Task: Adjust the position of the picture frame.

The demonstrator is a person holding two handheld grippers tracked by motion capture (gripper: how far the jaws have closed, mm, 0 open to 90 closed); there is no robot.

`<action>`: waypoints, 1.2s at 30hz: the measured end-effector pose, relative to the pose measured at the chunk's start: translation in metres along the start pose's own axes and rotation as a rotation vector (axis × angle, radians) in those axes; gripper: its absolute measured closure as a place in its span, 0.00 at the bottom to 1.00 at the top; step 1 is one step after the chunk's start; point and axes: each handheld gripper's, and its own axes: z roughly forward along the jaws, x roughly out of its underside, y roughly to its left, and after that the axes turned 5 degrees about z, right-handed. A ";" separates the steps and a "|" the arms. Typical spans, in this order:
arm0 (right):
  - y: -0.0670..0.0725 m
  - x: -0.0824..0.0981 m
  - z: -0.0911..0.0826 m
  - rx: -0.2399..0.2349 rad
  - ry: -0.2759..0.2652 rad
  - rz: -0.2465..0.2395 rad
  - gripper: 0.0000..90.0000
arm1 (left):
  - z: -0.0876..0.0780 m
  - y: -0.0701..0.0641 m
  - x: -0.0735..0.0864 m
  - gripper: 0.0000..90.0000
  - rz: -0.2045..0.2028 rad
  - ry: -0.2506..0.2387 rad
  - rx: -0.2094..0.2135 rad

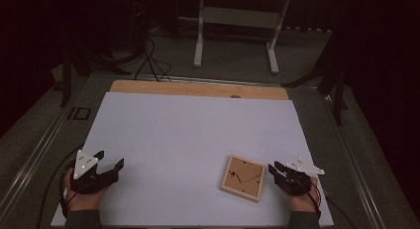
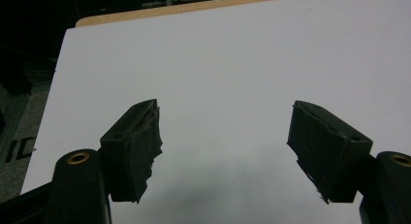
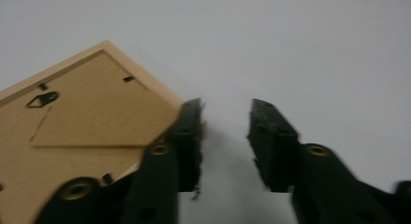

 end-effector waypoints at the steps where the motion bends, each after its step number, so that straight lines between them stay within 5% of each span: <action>1: 0.001 0.000 0.000 -0.007 0.004 0.000 0.82 | 0.000 0.000 0.000 0.30 0.000 -0.001 0.001; 3: 0.004 0.002 0.003 -0.017 0.029 -0.019 0.94 | 0.000 0.000 0.000 0.31 0.002 -0.001 0.005; 7: 0.006 0.003 0.005 -0.026 0.054 -0.030 1.00 | 0.000 -0.002 -0.001 0.32 0.007 -0.004 0.013; 19: 0.017 0.011 0.006 -0.043 0.130 -0.067 1.00 | 0.003 -0.014 -0.005 0.36 0.033 -0.010 0.072; 30: 0.024 0.014 0.002 -0.060 0.135 -0.071 1.00 | 0.003 -0.030 -0.007 0.38 0.037 -0.016 0.138; 36: 0.030 0.017 -0.001 -0.077 0.140 -0.090 1.00 | 0.001 -0.051 -0.009 0.38 0.078 -0.028 0.191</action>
